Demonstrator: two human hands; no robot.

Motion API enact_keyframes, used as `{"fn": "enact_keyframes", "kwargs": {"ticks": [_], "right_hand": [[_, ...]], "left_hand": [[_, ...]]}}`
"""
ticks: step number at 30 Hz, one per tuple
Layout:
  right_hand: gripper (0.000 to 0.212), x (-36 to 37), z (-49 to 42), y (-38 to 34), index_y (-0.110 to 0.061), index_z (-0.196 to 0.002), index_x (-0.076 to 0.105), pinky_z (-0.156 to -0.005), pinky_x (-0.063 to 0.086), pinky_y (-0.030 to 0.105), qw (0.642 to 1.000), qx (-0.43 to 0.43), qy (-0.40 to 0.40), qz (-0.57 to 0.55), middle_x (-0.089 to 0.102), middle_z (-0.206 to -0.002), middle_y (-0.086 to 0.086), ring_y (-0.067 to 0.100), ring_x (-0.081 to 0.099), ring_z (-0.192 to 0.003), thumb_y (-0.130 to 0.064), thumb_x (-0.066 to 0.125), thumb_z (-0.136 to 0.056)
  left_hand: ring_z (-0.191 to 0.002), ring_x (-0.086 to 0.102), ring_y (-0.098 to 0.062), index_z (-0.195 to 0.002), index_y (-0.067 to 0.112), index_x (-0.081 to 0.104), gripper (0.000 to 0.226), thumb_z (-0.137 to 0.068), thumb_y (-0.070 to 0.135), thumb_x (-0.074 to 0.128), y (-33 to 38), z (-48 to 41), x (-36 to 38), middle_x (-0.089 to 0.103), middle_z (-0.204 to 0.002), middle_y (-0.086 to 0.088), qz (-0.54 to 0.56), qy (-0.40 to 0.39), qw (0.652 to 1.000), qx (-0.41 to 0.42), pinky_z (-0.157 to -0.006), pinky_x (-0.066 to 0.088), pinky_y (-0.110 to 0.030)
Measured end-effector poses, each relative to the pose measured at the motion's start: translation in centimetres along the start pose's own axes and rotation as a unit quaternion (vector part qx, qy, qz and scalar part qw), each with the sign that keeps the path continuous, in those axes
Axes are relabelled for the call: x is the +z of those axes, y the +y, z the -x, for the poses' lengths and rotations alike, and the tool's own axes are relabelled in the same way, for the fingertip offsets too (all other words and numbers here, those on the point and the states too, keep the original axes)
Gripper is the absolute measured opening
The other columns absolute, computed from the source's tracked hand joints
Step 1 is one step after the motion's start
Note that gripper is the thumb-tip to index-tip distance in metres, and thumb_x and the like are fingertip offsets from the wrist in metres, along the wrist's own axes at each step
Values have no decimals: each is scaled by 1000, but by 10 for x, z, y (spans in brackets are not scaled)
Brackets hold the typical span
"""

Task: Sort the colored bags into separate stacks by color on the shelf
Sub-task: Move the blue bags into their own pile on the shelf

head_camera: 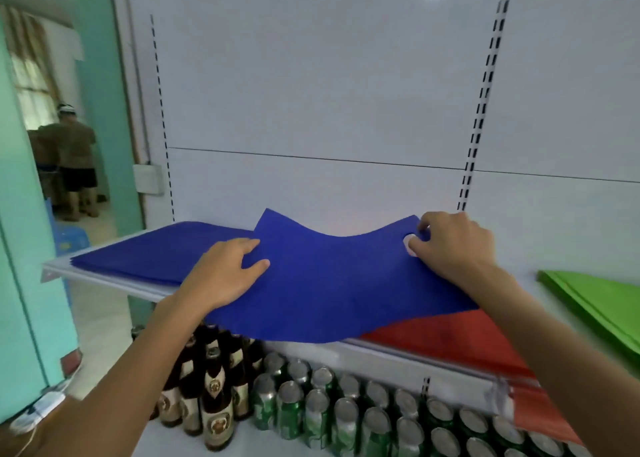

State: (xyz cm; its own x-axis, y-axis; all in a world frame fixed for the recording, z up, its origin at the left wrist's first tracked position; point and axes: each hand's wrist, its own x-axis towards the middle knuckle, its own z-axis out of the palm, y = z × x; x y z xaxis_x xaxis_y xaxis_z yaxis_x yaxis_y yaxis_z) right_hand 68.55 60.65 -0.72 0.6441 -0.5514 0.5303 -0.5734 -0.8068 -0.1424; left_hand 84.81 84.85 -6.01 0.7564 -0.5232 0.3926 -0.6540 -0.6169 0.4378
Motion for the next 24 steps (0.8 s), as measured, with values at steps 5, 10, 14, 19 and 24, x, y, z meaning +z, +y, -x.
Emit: {"fn": "enact_keyframes", "kwargs": {"ticks": [5, 10, 14, 19, 24], "right_hand": [[28, 30, -33, -84, -11, -101, 62, -65, 35, 29, 1000, 6, 8, -6, 62, -97, 8, 27, 51, -78, -34, 52, -88], [26, 66, -34, -149, -9, -94, 61, -64, 35, 28, 1000, 11, 15, -22, 61, -88, 6, 26, 50, -73, -33, 51, -89], [27, 86, -32, -189, -11, -73, 49, -64, 33, 29, 1000, 22, 21, 4, 45, -65, -1, 24, 47, -65, -31, 48, -91], [36, 104, -30, -231, -17, -62, 30, -69, 31, 30, 999, 25, -9, 39, 38, -61, -4, 21, 42, -62, -29, 45, -93], [32, 114, -31, -251, -17, -64, 34, -69, 34, 30, 997, 24, -52, 47, 37, -63, -4, 22, 44, -68, -29, 46, -92]], "left_hand": [[-136, 32, -17, -141, 16, 39, 53, -93, 35, 52, -86, -39, -44, 37, -148, 0, -22, -25, 999, -14, -110, 25, -31], [-133, 37, -20, -140, 17, 41, 50, -93, 33, 52, -153, -74, -72, 39, -146, -2, -35, -57, 997, -35, -106, 29, -30], [-132, 39, -21, -141, 14, 39, 50, -95, 31, 49, -188, -93, -81, 40, -145, -3, -92, -79, 992, -35, -106, 31, -32], [-123, 48, -21, -140, 17, 40, 48, -95, 34, 45, -222, -114, -88, 51, -136, -2, -209, -46, 976, -34, -95, 41, -33], [-114, 52, -23, -112, 18, 55, 26, -95, 35, 43, -244, -127, -81, 58, -124, -4, -244, -63, 967, -42, -85, 39, -30]]}}
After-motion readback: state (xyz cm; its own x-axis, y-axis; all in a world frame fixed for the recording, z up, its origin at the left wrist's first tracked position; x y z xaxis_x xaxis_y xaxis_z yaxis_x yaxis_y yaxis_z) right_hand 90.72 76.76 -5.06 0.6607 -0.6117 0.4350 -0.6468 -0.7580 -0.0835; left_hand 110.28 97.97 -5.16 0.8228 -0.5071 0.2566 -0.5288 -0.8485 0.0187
